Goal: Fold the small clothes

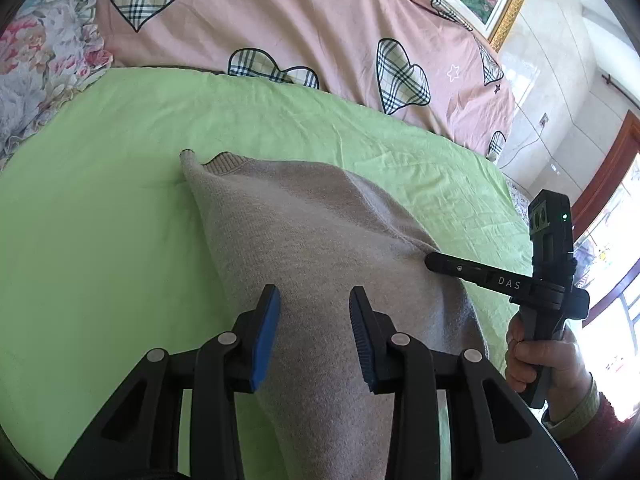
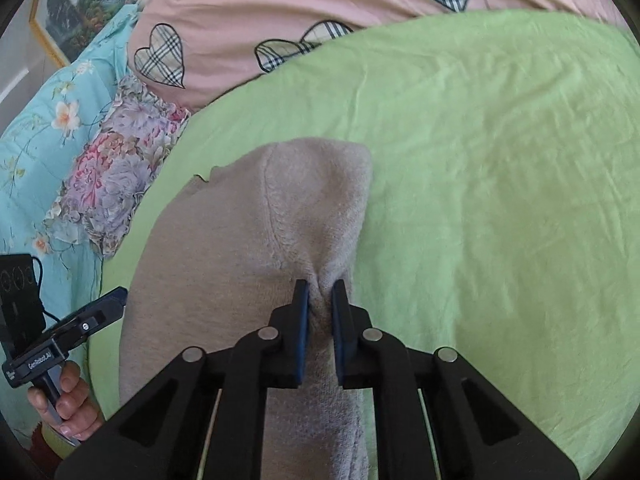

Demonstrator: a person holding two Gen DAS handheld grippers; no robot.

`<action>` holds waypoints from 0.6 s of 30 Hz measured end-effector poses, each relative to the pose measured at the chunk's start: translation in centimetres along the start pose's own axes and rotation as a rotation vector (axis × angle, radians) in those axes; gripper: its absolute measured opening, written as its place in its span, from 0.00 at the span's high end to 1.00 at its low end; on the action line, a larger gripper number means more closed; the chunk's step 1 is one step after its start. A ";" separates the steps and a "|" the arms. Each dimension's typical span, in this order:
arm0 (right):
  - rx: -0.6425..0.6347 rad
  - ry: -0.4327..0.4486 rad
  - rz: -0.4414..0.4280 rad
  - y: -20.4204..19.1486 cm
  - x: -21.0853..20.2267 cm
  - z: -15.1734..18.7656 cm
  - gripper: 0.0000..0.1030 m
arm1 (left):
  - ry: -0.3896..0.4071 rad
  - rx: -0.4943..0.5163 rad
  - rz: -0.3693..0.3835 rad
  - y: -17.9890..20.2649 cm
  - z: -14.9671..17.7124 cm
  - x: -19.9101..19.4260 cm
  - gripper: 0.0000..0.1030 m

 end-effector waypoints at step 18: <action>0.070 0.027 -0.028 0.2 -1.3 1.0 0.82 | -0.018 0.016 -0.042 -0.6 2.8 -1.3 0.76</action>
Point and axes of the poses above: each gripper's, at about its wrist camera, not at the fingertips, and x roughly the way its jaws point, y to its right, z to its underside, the point moved 10 cm from there along x, roughly the way its jaws point, and after that the axes turned 14 degrees about -x, right-handed, at the moved point
